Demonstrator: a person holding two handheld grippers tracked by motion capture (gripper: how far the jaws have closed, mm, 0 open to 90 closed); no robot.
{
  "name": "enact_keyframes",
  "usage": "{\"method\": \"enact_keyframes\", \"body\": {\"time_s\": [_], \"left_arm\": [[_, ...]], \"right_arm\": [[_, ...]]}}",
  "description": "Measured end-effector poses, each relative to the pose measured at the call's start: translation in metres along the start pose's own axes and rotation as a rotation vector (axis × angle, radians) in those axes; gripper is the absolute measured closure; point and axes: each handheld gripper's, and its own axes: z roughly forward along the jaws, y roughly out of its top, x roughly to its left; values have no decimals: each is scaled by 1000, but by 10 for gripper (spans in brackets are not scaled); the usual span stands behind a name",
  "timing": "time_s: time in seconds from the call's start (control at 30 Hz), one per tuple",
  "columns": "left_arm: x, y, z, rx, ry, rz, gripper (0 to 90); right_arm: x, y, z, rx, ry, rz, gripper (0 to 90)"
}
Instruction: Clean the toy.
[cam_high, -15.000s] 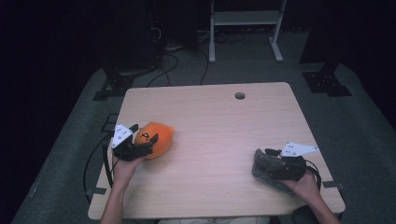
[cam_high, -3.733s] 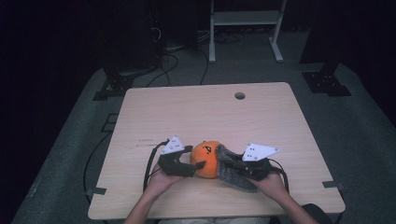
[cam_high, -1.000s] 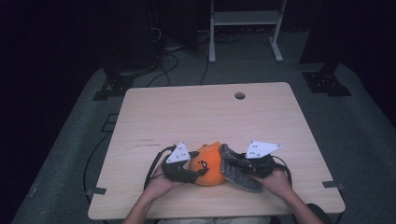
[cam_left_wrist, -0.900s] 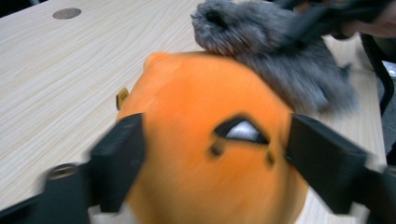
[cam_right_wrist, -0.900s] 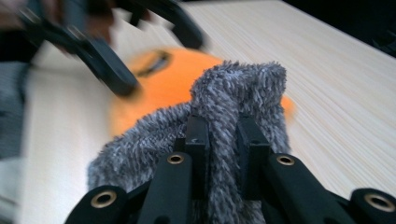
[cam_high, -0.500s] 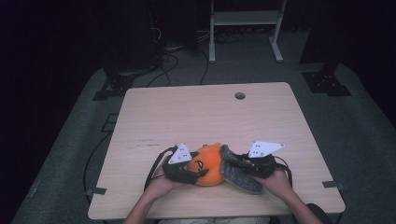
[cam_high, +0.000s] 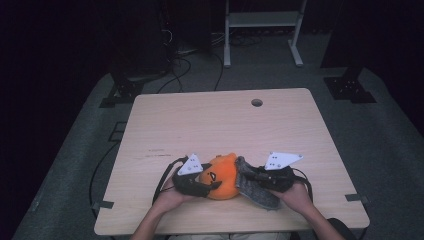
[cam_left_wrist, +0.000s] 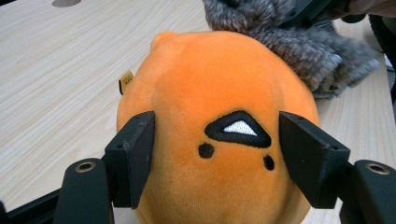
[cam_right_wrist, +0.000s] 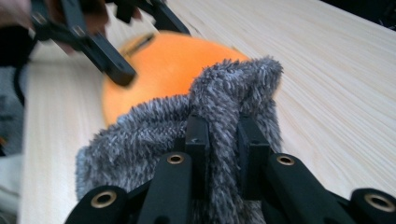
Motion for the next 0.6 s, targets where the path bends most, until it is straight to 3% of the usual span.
{"method": "enact_keyframes", "body": {"time_s": [0.13, 0.23, 0.4, 0.5, 0.53, 0.6], "left_arm": [[1, -2, -1, -4, -4, -10, 305], [1, -1, -1, -3, -8, -11, 306], [-4, 3, 2, 0, -1, 19, 307], [-6, 3, 1, 10, -2, 46, 312], [-7, 3, 1, 13, -4, 53, 315], [-8, 2, 0, 12, -3, 58, 317]], "right_arm": [[1, 5, 4, -13, 4, -11, 767], [-8, 2, 4, 0, -10, 24, 767], [-11, -2, 3, 32, -43, 22, 767], [-8, 3, 2, -7, -17, 38, 767], [-4, 7, 3, -37, 14, 28, 766], [-4, 8, 6, -27, 2, 16, 766]]}}
